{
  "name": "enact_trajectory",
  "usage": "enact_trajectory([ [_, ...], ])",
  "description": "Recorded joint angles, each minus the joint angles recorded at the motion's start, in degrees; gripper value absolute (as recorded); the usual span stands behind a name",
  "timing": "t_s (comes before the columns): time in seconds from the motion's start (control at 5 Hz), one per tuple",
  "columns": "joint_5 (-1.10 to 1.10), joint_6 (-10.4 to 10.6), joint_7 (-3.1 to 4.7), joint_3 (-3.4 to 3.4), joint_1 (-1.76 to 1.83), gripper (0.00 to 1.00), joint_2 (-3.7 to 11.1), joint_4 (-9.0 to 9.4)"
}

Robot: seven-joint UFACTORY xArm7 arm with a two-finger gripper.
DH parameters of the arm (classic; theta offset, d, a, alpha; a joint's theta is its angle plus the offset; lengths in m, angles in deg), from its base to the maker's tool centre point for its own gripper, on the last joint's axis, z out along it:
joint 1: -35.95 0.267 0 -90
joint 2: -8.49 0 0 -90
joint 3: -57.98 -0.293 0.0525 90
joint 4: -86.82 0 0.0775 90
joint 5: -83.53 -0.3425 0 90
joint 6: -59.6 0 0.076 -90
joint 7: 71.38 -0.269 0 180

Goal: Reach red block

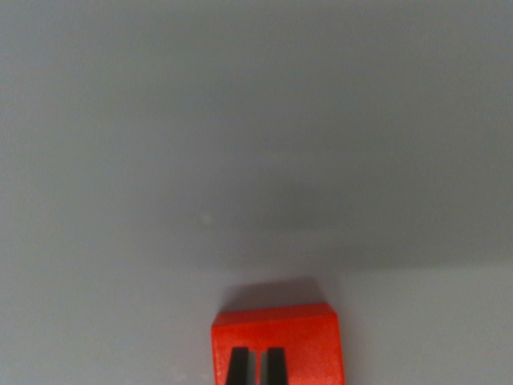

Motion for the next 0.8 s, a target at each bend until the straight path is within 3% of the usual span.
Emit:
enact_trajectory([
  [0.2, -0.01, 1.34, -0.06, 0.04, -0.03, 0.00, 0.26, 1.10],
  [0.8, -0.01, 2.44, -0.11, 0.07, -0.05, 0.00, 0.48, 2.00],
])
